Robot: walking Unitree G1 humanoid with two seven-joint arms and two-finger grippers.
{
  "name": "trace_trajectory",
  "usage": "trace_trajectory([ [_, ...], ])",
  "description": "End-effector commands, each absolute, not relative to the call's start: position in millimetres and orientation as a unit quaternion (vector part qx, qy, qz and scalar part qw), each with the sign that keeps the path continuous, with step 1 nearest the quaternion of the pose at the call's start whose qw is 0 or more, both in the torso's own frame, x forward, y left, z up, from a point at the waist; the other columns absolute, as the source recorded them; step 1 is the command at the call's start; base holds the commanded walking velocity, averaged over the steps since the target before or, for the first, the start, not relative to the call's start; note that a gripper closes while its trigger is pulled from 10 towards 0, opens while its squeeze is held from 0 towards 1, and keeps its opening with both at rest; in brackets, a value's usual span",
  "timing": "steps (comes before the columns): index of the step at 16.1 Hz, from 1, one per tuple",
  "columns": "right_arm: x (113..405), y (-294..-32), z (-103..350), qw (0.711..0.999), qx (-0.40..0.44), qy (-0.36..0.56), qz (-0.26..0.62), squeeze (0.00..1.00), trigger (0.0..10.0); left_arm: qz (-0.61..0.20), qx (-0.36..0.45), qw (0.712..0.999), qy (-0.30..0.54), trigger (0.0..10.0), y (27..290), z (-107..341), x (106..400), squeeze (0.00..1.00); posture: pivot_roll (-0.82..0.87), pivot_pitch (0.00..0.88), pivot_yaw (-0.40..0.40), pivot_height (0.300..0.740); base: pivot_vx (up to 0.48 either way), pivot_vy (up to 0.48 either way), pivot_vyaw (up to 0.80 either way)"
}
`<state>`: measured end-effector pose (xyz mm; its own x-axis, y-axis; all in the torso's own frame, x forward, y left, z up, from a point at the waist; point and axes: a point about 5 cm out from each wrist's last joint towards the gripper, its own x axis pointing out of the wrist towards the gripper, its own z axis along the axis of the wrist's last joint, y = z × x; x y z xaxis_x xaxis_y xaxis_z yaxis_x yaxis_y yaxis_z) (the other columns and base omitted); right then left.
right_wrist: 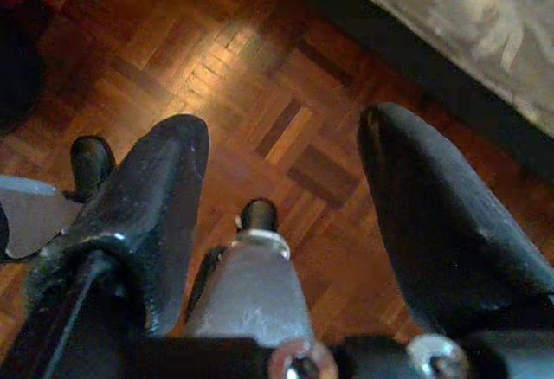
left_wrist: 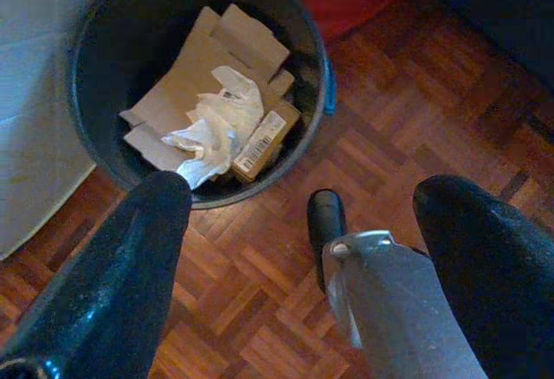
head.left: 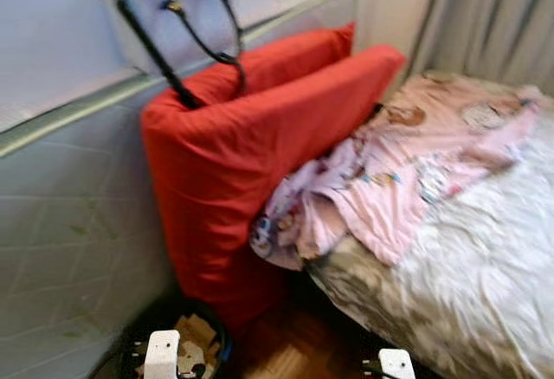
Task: Clean up the room
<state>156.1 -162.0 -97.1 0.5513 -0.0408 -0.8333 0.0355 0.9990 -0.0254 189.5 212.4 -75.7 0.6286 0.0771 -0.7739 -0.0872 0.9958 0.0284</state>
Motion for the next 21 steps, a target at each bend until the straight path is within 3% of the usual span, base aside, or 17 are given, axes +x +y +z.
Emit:
trace_trajectory([
  [1,157.5,-160.5,-96.4,0.883,-0.001,0.468,-0.021,0.0,10.0,0.045,0.001,0.899,0.436,10.0,214.8,-76.8,186.9,0.0,-0.03,0.0,0.032,0.74,0.33,0.0,0.0],
  [18,165.0,-158.0,-93.2,0.889,-0.006,0.457,-0.006,0.0,10.0,0.049,-0.004,0.9,0.432,10.0,215.1,-75.8,188.8,0.0,-0.03,0.0,0.025,0.74,0.359,0.0,0.05],
  [21,169.6,-158.2,-91.1,0.893,0.006,0.449,-0.02,0.0,10.0,0.045,-0.002,0.904,0.424,10.0,214.8,-74.2,191.4,0.0,-0.02,0.0,0.026,0.74,0.084,0.0,0.0],
])
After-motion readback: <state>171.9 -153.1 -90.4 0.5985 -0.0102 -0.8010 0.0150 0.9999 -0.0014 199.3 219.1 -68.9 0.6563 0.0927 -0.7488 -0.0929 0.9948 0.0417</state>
